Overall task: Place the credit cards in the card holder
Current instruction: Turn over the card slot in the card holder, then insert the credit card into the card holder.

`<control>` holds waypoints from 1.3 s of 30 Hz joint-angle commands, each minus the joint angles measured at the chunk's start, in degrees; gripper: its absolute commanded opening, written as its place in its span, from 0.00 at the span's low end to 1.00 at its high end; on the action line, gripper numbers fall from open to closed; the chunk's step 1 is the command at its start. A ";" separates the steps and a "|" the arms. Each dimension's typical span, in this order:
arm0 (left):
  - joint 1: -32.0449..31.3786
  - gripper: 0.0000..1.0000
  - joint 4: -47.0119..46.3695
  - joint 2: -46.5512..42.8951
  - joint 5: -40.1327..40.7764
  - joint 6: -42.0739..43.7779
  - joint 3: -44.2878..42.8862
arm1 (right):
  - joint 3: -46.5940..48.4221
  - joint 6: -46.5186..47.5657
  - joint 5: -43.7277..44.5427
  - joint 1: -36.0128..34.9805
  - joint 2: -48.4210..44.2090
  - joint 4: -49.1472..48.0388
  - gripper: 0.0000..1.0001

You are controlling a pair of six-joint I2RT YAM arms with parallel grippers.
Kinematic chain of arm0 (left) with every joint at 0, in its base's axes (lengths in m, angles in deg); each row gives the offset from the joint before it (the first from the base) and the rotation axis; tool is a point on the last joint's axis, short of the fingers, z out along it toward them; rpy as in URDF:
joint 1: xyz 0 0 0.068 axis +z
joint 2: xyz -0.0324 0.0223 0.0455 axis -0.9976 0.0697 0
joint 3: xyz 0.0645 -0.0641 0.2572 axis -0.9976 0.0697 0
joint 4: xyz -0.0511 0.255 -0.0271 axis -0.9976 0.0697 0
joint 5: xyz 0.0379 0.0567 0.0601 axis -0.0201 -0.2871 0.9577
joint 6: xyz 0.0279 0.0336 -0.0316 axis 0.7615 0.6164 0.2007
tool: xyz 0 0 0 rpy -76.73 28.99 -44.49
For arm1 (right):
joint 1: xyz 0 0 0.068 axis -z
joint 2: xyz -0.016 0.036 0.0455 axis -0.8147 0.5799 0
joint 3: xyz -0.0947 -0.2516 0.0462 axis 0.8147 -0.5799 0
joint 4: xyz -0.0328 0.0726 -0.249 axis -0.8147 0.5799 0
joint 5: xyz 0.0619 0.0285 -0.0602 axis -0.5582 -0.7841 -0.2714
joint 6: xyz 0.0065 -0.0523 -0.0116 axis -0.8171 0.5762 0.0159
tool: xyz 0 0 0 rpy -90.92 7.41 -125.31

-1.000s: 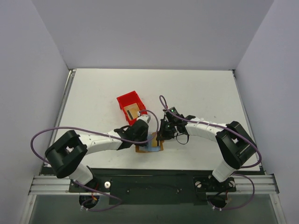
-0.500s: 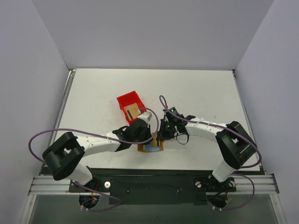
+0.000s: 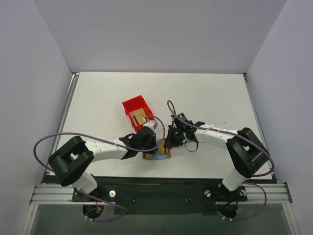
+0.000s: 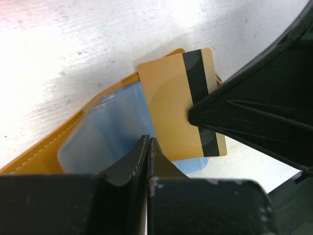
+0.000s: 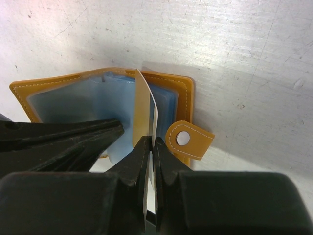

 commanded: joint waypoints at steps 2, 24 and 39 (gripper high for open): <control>1.54 0.00 3.57 -2.18 3.97 -0.26 1.30 | -2.55 2.23 4.89 -0.50 -1.18 7.41 0.00; 1.71 0.00 7.61 -1.21 5.20 -0.79 2.44 | -4.58 2.93 5.77 -0.41 -3.91 9.78 0.00; 3.30 0.00 10.86 -4.10 5.99 -1.40 3.67 | -4.58 3.28 5.95 -0.41 -3.91 9.78 0.00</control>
